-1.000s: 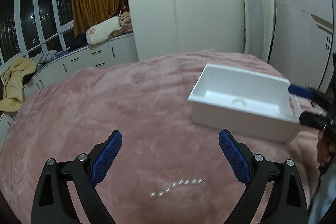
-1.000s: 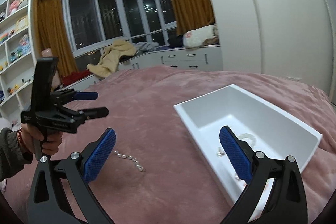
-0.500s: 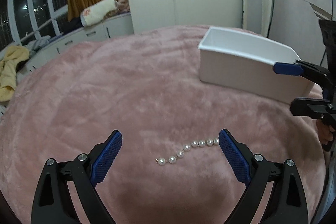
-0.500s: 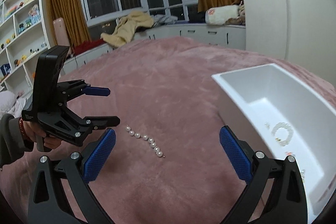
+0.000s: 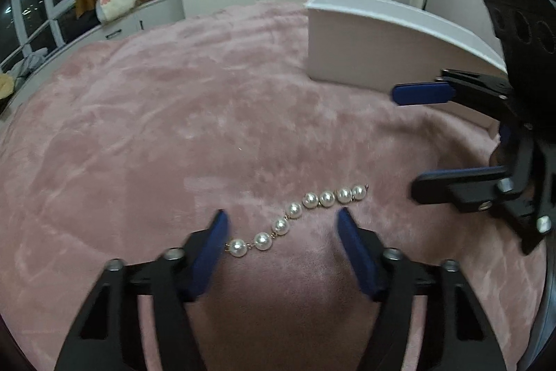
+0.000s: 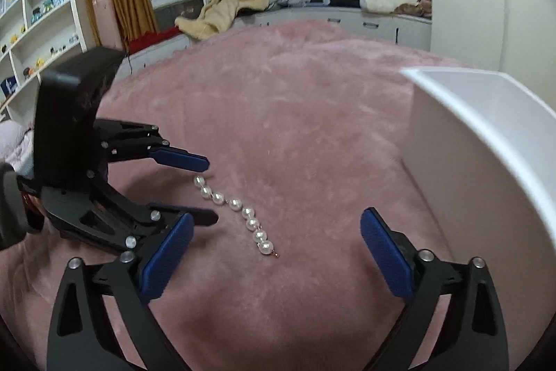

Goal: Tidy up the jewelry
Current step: 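Grasp the pearl strand end with the left tool while the right tool grasps the other end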

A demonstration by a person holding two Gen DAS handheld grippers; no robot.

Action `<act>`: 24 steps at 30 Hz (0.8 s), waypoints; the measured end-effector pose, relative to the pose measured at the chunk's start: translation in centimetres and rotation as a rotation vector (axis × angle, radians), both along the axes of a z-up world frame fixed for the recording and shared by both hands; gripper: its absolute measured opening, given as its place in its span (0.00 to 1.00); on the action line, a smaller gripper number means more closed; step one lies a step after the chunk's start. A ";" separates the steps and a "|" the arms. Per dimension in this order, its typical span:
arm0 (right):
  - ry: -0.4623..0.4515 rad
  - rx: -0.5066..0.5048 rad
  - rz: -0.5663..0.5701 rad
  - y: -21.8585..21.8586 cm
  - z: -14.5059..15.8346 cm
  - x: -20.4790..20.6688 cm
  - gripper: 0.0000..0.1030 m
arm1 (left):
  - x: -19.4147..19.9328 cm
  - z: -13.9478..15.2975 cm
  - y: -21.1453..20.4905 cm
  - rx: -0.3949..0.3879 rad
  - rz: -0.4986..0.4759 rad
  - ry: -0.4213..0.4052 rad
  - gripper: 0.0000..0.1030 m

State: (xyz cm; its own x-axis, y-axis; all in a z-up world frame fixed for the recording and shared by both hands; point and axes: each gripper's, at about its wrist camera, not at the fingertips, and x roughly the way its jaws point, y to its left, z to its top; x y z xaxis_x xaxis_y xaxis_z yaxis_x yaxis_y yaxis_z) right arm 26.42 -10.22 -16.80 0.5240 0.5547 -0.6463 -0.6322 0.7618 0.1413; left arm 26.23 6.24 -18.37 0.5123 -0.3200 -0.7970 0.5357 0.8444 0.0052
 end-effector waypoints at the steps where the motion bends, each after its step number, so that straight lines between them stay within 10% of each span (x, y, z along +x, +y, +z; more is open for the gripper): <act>1: 0.000 -0.016 -0.008 0.2 -0.4 0.2 0.88 | 0.2 -0.5 0.0 0.003 -0.002 0.015 0.49; 7: 0.046 -0.031 0.044 0.8 -2.0 0.6 0.61 | 0.5 -1.7 1.0 -0.013 0.009 0.047 0.17; 15: 0.071 -0.111 0.088 2.3 -3.7 0.1 0.11 | -0.1 -2.0 1.7 -0.039 0.023 0.066 0.16; 24: 0.010 -0.091 0.037 1.6 -2.5 -1.2 0.11 | -1.0 -0.9 1.7 -0.057 0.072 0.059 0.16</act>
